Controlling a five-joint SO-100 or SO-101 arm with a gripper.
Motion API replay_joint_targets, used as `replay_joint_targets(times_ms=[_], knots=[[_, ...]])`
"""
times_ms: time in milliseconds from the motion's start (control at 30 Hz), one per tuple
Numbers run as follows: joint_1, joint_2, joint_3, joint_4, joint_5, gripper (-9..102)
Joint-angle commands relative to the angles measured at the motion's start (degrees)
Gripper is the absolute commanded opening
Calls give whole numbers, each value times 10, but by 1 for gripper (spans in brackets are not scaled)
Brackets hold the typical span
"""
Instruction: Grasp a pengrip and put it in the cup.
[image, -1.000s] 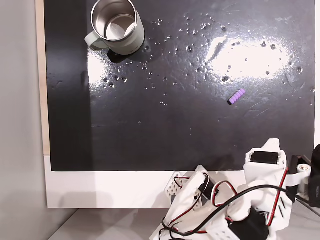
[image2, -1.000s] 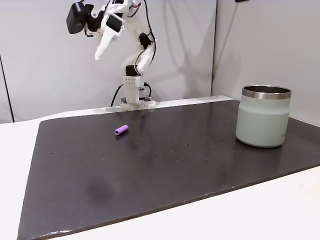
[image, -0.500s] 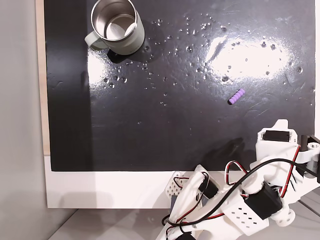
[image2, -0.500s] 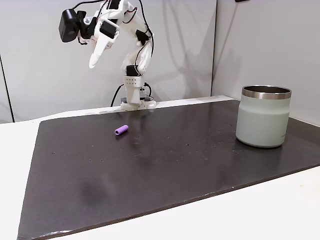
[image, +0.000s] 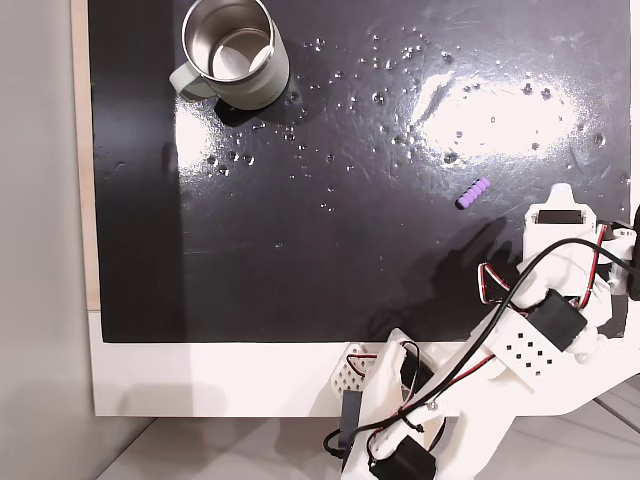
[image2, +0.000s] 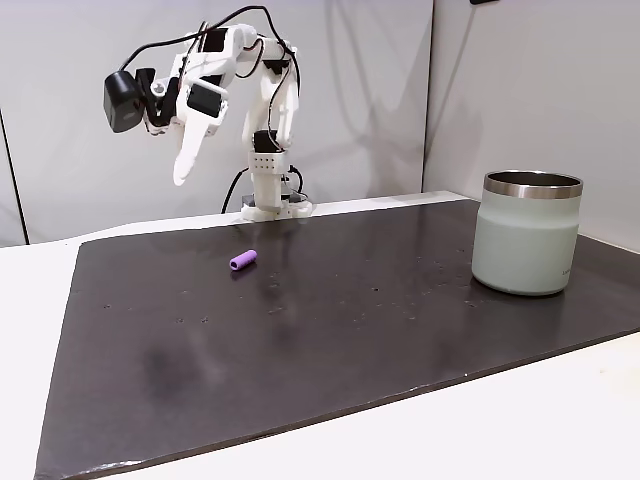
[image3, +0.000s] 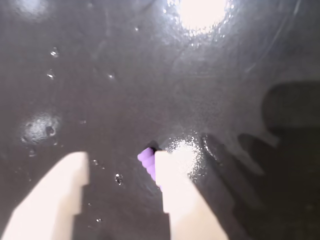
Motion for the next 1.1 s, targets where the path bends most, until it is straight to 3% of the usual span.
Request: replay_joint_targets(times_ms=[0, 133, 567, 867, 1067], knots=[[-18, -19, -11, -23, 8, 24], [-40, -54, -10, -24, 10, 34], [-114, -164, 10, -37, 40, 36], [-142, -264, 5, -57, 50, 34], [-155, -308, 3, -63, 48, 24]])
